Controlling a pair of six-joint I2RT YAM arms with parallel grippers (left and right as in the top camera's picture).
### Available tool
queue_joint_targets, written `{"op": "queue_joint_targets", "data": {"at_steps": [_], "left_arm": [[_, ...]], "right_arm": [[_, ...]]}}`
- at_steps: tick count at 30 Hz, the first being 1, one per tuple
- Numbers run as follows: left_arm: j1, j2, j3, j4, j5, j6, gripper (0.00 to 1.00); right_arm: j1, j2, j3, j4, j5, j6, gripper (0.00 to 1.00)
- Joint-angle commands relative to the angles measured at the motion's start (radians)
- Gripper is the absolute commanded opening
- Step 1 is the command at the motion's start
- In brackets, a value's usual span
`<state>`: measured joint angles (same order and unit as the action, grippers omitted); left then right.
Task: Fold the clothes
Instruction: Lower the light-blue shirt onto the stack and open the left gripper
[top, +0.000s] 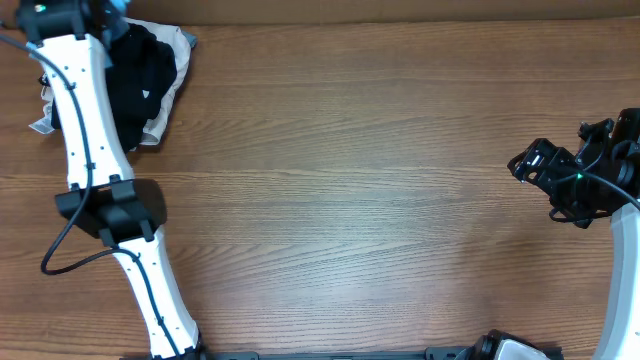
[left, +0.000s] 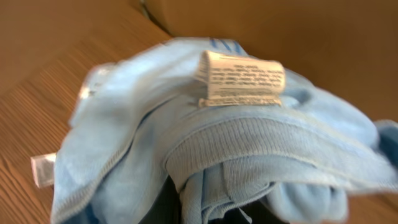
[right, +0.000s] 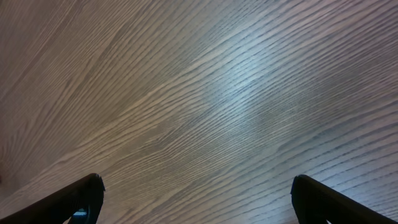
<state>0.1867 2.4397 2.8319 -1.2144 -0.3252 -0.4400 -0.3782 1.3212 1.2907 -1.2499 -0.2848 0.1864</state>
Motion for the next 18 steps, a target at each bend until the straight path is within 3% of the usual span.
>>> {"op": "queue_joint_targets", "data": {"at_steps": [1,2,3,4,5,6,7,11,15,18], "left_arm": [[-0.034,0.008,0.015,-0.030,0.012,-0.017,0.06],[-0.042,0.008,0.015,-0.045,0.012,-0.017,0.09],[-0.050,0.008,0.015,-0.063,0.012,-0.017,0.21],[-0.056,0.008,0.015,-0.079,0.012,-0.016,0.49],[-0.061,0.008,0.015,-0.100,0.012,-0.016,0.83],[-0.064,0.008,0.015,-0.119,0.012,-0.016,0.96],[-0.068,0.008,0.015,-0.134,0.012,-0.011,1.00],[-0.074,0.006,0.015,-0.173,0.024,0.051,1.00],[-0.078,-0.014,0.021,-0.153,0.154,0.248,1.00],[-0.078,-0.043,0.045,-0.109,0.181,0.315,1.00]], "right_arm": [[-0.002,-0.003,0.012,0.003,-0.009,-0.005,1.00],[-0.002,-0.003,0.012,0.002,-0.009,-0.005,1.00],[-0.002,-0.003,0.012,0.002,-0.009,-0.005,1.00],[-0.002,-0.003,0.012,0.002,-0.009,-0.005,1.00],[-0.002,-0.003,0.012,0.002,-0.009,-0.005,1.00],[-0.002,-0.003,0.012,0.002,-0.009,-0.005,1.00],[-0.002,-0.003,0.012,0.002,-0.009,-0.005,1.00],[-0.002,-0.003,0.011,0.003,-0.009,-0.005,1.00],[-0.002,-0.003,0.011,0.003,-0.009,-0.005,1.00],[-0.002,-0.003,0.010,0.002,-0.009,-0.006,1.00]]}}
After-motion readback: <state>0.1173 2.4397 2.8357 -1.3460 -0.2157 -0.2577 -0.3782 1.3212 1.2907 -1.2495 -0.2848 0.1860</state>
